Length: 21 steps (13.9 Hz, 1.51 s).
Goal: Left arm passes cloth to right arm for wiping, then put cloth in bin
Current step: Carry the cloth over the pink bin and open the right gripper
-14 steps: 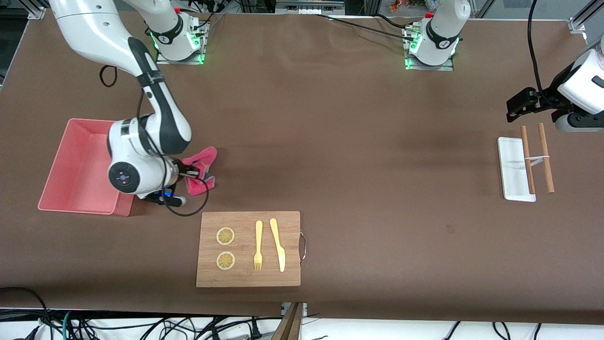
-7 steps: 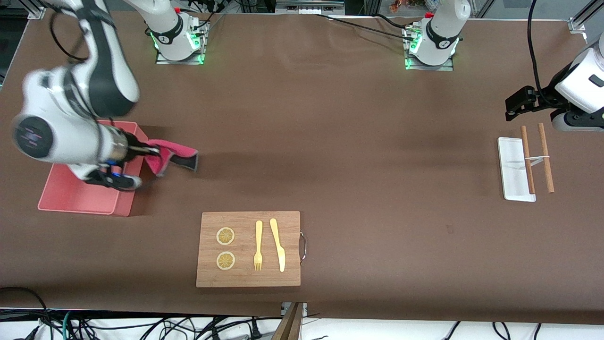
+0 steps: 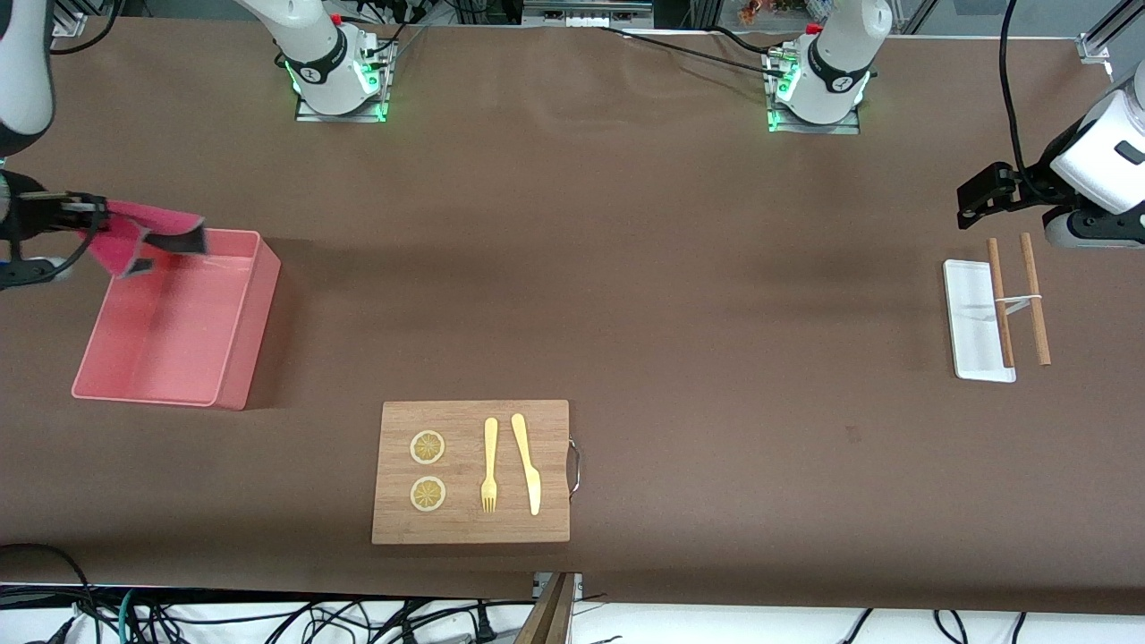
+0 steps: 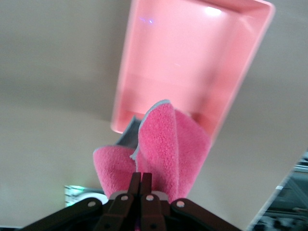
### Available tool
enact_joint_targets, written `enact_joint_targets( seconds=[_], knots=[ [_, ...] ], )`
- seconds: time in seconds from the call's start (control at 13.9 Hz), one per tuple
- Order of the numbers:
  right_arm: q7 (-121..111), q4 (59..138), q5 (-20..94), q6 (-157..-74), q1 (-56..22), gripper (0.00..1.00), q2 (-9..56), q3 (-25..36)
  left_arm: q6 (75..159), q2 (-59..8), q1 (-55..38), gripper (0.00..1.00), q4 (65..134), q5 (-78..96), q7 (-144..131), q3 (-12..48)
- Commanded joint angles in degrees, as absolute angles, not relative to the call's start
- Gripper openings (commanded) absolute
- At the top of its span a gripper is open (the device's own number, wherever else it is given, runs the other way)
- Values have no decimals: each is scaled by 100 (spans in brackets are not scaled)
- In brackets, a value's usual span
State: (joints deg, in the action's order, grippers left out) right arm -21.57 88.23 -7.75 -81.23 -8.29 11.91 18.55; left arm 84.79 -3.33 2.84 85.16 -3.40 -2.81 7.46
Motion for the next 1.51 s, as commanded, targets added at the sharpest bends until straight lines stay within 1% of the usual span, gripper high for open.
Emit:
enact_joint_targets(
  seconds=[0.0,0.14,0.5,0.65,0.72,0.79,0.87,1.01,1.08,1.23,1.44],
  knots=[
    [-2689,9217,-958,-8654,-677,0,1424,2082,8350,-396,308,100,8341,-246,-123,773],
    [-2681,9666,-958,-9278,-598,0,1511,2127,8358,-396,281,100,8323,-246,-123,782],
    [-2540,10283,-827,-10781,-580,0,2099,2136,8358,-404,255,100,8218,-237,-123,765],
    [-2514,10301,-328,-11056,-580,0,2381,2136,8358,-404,246,100,8218,-246,-123,773],
    [-2453,10309,-282,-11126,-580,0,2408,2127,8358,-404,246,100,8218,-246,-123,773],
    [-2426,10318,-246,-11188,-580,18,2443,2127,8358,-404,246,100,8218,-246,-114,773],
    [-2417,10327,-237,-11232,-580,99,2443,2127,8358,-404,246,100,8218,-246,-114,773],
    [-2260,10266,216,-11154,-589,100,2295,2127,8350,-404,246,100,8218,-246,-114,773],
    [-2076,10266,437,-11092,-589,100,2085,2127,8358,-404,246,100,8218,-246,-114,773],
    [-1864,10117,439,-10611,-598,100,1698,1979,8350,-404,246,100,8218,-229,-123,773],
    [-1522,10055,448,-9793,-589,100,916,1653,8341,-404,255,100,8218,-176,-114,765]
  ],
)
